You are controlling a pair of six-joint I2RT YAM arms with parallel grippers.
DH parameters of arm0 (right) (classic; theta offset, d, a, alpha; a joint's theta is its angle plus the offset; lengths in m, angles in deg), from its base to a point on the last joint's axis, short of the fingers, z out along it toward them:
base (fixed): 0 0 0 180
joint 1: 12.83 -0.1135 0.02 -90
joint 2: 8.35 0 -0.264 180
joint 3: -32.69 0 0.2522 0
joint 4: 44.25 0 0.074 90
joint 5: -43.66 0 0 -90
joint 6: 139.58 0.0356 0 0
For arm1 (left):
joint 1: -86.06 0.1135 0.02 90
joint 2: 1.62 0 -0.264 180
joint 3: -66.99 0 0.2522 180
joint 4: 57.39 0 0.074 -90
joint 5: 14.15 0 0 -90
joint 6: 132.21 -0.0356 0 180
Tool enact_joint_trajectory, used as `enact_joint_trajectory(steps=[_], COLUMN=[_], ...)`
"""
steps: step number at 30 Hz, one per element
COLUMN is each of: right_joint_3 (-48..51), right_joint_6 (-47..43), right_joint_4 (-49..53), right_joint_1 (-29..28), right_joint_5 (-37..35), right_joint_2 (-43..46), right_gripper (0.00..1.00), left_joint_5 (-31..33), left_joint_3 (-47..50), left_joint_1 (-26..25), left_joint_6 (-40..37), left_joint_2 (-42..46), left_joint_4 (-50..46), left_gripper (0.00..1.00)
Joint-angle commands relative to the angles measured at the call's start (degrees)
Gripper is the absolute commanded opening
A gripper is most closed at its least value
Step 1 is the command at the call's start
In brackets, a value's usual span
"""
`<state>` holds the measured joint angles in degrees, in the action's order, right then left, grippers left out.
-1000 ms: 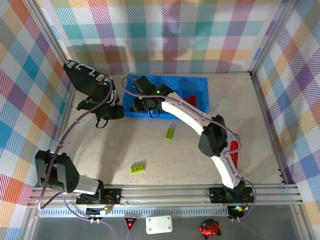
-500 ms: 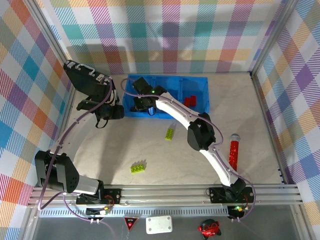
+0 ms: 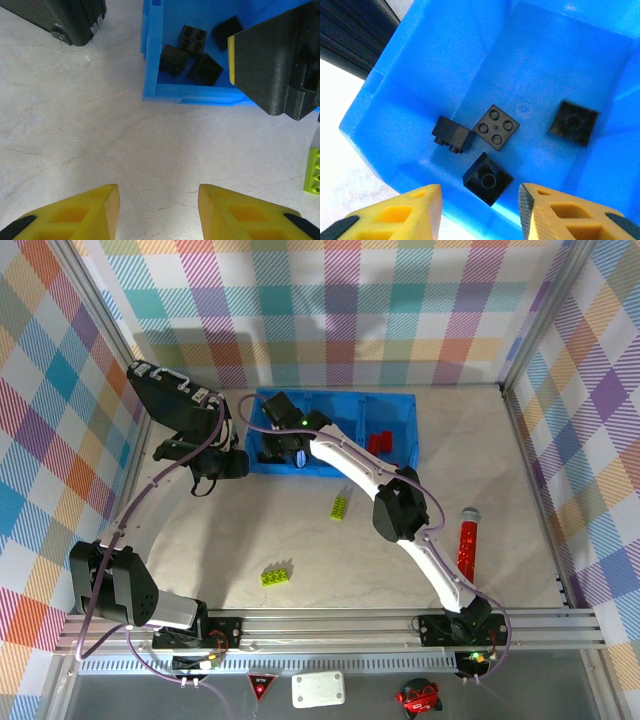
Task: Sort the legos into containers by color
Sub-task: Place the lego in the container.
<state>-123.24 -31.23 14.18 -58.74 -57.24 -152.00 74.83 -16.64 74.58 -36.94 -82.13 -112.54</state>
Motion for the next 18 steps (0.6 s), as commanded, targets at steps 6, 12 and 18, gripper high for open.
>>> enact_joint_trajectory(steps=[6, 12, 18], right_joint_3=[-0.5, 11.72, 24.9], right_joint_6=[-0.15, 0.75, 3.5], right_joint_4=[5.07, 6.4, 7.33], right_joint_1=[0.21, 0.2, 0.37], right_joint_5=[0.35, 0.15, 0.93], right_joint_2=[8.84, 18.82, 27.94], right_gripper=[0.45, 0.45, 0.45], left_joint_5=[-0.07, 0.23, -0.19], left_joint_3=[0.87, -1.58, -2.11], left_joint_1=[-0.42, -3.66, -8.07], left_joint_6=[0.51, 3.15, 8.85], left_joint_2=[0.97, 0.61, 0.08], left_joint_4=[0.34, -2.83, -5.67], left_gripper=[0.45, 0.46, 0.49])
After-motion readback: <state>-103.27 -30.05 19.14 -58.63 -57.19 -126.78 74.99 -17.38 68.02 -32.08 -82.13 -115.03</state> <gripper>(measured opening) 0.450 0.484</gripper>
